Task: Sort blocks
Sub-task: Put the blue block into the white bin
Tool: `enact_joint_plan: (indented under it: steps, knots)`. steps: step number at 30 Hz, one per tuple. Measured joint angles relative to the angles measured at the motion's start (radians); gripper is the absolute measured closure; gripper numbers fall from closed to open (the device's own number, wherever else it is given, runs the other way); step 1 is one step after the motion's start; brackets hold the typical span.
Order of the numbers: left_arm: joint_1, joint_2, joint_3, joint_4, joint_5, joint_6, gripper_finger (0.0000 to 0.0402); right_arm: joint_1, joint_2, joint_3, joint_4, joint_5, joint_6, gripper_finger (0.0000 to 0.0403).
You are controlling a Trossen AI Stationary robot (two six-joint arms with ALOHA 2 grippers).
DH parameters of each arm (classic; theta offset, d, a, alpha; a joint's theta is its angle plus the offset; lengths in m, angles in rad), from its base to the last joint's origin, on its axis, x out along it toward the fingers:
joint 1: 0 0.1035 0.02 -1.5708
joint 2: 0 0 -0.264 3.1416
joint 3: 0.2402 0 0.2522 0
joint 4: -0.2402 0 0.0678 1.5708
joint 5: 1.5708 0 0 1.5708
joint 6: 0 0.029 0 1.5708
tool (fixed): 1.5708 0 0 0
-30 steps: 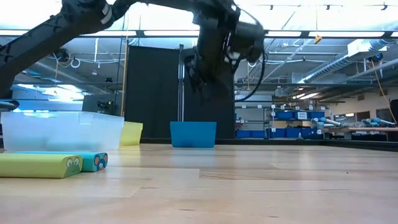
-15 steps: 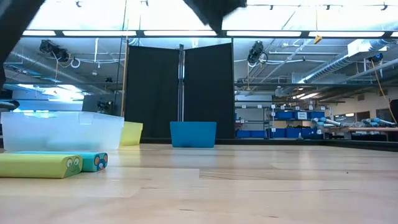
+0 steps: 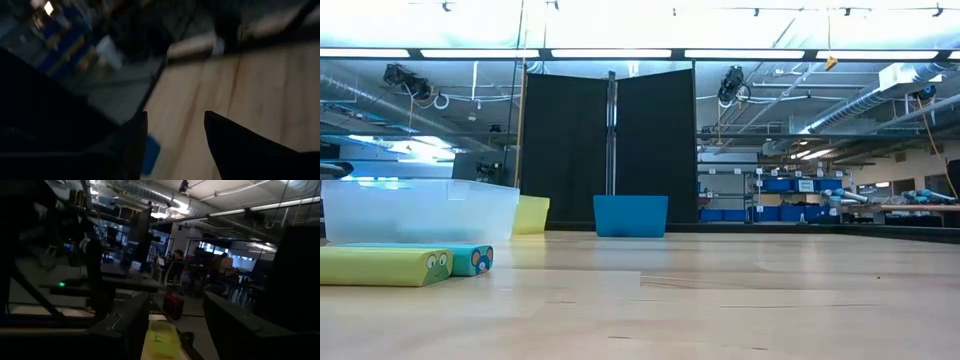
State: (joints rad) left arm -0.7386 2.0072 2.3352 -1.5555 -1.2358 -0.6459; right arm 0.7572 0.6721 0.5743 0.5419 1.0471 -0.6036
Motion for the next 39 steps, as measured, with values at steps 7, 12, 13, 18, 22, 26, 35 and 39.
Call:
enact_joint_plan:
  steps: [7, 12, 13, 18, 22, 26, 35, 39]
  knots:
    - [-0.230, -0.059, 0.000, 0.075, -0.251, -0.013, 0.0198, -0.076, 0.127, 0.000, 0.005, -0.127, 0.233, 0.0204]
    - [-0.334, -0.094, 0.000, 0.112, -0.320, -0.013, 0.0198, -0.157, 0.244, 0.000, 0.005, -0.250, 0.395, 0.0204]
    - [-0.349, -0.100, 0.000, 0.118, -0.321, -0.013, 0.0198, -0.176, 0.271, 0.000, 0.007, -0.272, 0.426, 0.0204]
    - [-0.391, -0.134, 0.000, 0.130, -0.331, 0.001, 0.0198, -0.270, 0.435, 0.033, 0.006, -0.415, 0.579, 0.0204]
    - [-0.400, -0.164, 0.000, 0.134, -0.340, 0.037, 0.0198, -0.323, 0.618, 0.122, 0.003, -0.537, 0.646, 0.0204]
    - [-0.401, -0.204, 0.000, 0.199, -0.343, 0.106, 0.0198, -0.348, 0.797, 0.242, 0.003, -0.625, 0.666, 0.0204]
    - [-0.378, -0.291, 0.000, 0.631, -0.326, 0.556, 0.0198, -0.355, 1.136, 0.531, 0.004, -0.713, 0.653, 0.0204]
    - [-0.341, -0.304, 0.001, 1.033, -0.029, 0.976, 0.0198, -0.367, 1.235, 0.631, 0.001, -0.765, 0.651, 0.0204]
